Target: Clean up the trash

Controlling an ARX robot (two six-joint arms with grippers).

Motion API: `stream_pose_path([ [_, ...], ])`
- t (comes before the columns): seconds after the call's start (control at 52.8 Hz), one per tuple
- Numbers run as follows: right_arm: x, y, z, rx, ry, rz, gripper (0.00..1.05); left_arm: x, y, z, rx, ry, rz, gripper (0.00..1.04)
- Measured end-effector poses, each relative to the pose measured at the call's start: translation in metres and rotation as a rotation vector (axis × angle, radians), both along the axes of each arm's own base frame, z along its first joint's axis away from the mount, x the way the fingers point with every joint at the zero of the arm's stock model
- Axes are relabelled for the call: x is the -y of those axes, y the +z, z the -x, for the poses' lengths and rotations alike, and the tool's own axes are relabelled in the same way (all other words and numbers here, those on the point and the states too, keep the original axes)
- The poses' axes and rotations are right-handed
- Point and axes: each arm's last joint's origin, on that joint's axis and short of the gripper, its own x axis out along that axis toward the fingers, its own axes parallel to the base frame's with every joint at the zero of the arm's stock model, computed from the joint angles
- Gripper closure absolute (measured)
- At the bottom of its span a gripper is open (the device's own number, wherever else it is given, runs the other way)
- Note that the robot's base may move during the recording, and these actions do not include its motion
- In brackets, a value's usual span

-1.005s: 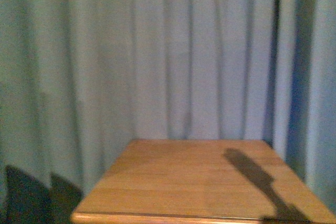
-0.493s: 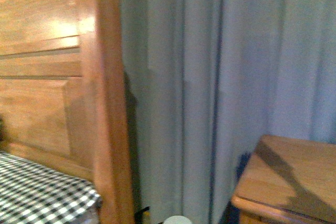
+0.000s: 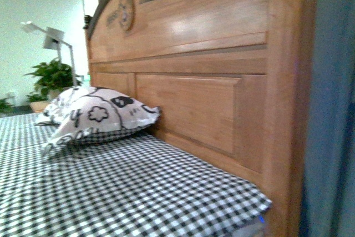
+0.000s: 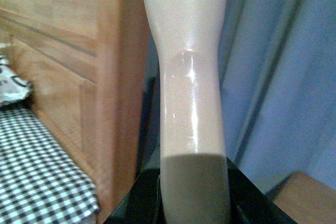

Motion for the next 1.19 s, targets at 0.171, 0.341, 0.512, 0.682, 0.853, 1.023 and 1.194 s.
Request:
stream_pose_path([
  [0.171,0.0,0.0,0.0,0.001,-0.002,-0.001,0.85,0.0,0.0,0.0,-0.001,0.0,0.0,0.77],
  [0.341,0.0,0.0,0.0,0.001,-0.001,0.0,0.85,0.0,0.0,0.0,-0.001,0.0,0.001,0.77],
  [0.512,0.0,0.0,0.0,0.001,-0.001,0.0,0.85,0.0,0.0,0.0,-0.001,0.0,0.0,0.78],
  [0.682,-0.002,-0.001,-0.001,-0.002,0.019,0.006,0.85,-0.001,0.0,0.001,0.006,0.014,0.009,0.78],
  [0.853,0.0,0.0,0.0,0.001,-0.005,-0.002,0.85,-0.006,0.009,-0.016,-0.422,0.078,0.1,0.78],
  [1.023,0.0,0.0,0.0,0.001,0.0,-0.001,0.85,-0.024,-0.021,-0.063,-0.825,0.017,-0.046,0.78],
  [1.194,0.0,0.0,0.0,0.001,-0.001,-0.001,0.85,-0.033,-0.033,-0.093,-0.888,-0.123,-0.316,0.78],
])
